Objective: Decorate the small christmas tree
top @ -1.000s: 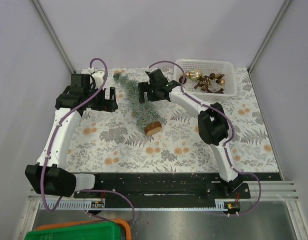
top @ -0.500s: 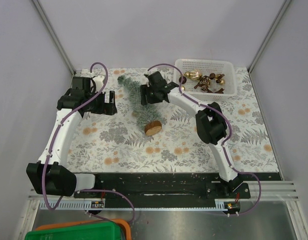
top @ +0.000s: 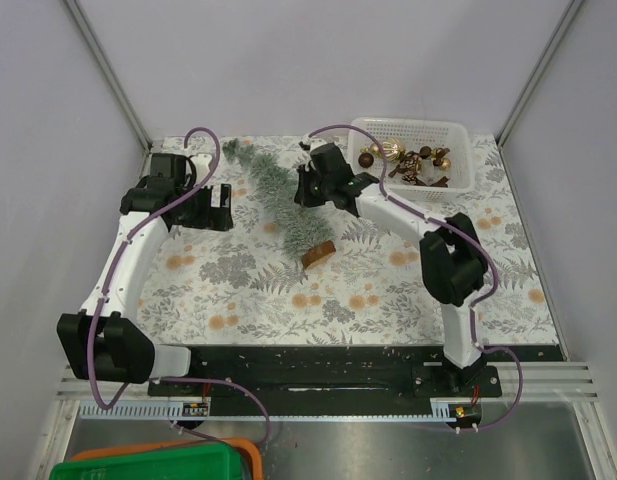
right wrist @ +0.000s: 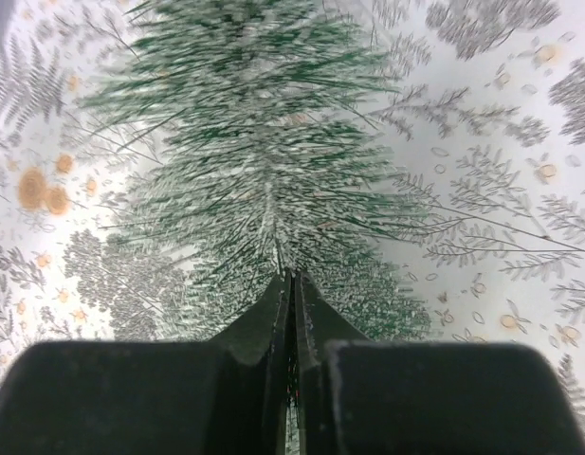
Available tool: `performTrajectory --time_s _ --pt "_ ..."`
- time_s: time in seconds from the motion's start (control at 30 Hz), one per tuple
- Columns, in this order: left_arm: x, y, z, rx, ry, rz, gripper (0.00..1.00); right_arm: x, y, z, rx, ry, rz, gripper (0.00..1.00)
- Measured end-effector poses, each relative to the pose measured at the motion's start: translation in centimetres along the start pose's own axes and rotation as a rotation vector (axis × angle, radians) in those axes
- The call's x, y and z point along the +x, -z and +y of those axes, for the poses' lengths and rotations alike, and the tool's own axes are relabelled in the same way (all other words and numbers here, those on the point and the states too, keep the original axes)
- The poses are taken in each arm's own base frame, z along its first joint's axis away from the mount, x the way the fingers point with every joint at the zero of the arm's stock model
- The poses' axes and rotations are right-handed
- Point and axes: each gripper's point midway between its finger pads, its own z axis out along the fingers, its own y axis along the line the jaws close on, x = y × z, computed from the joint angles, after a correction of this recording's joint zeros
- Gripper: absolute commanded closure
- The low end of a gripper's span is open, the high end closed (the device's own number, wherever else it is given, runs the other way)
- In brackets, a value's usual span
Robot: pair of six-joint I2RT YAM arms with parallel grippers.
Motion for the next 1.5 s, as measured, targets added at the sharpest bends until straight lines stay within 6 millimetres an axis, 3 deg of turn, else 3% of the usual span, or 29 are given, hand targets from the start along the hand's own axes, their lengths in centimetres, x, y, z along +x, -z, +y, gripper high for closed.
performTrajectory --time_s 0.23,0.33,0.4,0.57,0.73,1.03,1.23,1.5 --pt "0.3 -0.6 0.2 -0.003 0.005 0.023 0.01 -5.9 7.4 2.6 -0.086 0.052 -0.334 1.0" --pt "0.3 -0.6 0.2 -0.003 0.006 0.023 0.01 -6.4 9.9 3.5 -0.141 0.072 -0.504 1.0" --pt "0.3 -0.6 0.2 -0.003 0.006 0.023 0.01 -5.5 10.5 3.3 -0.179 0.068 -0.597 1.0" --pt "0.3 -0.6 0.2 -0.003 0.01 0.023 0.01 0.2 8.9 0.6 -0.189 -0.039 -0.653 1.0" --pt "0.3 -0.6 0.2 -0.01 0.016 0.023 0.01 0.1 10.2 0.4 -0.205 -0.125 -0.782 1.0" --pt "-0.4 0.3 1.1 -0.077 0.04 -0.024 0.01 3.5 12.9 0.3 -0.207 -0.16 -0.809 1.0" --pt "-0.9 0.6 1.1 -0.081 0.054 -0.048 0.01 5.8 15.1 0.2 -0.193 -0.172 -0.806 0.83" --pt "-0.9 0.6 1.0 -0.078 0.058 -0.049 0.01 6.2 16.7 0.3 -0.158 -0.193 -0.824 0.62"
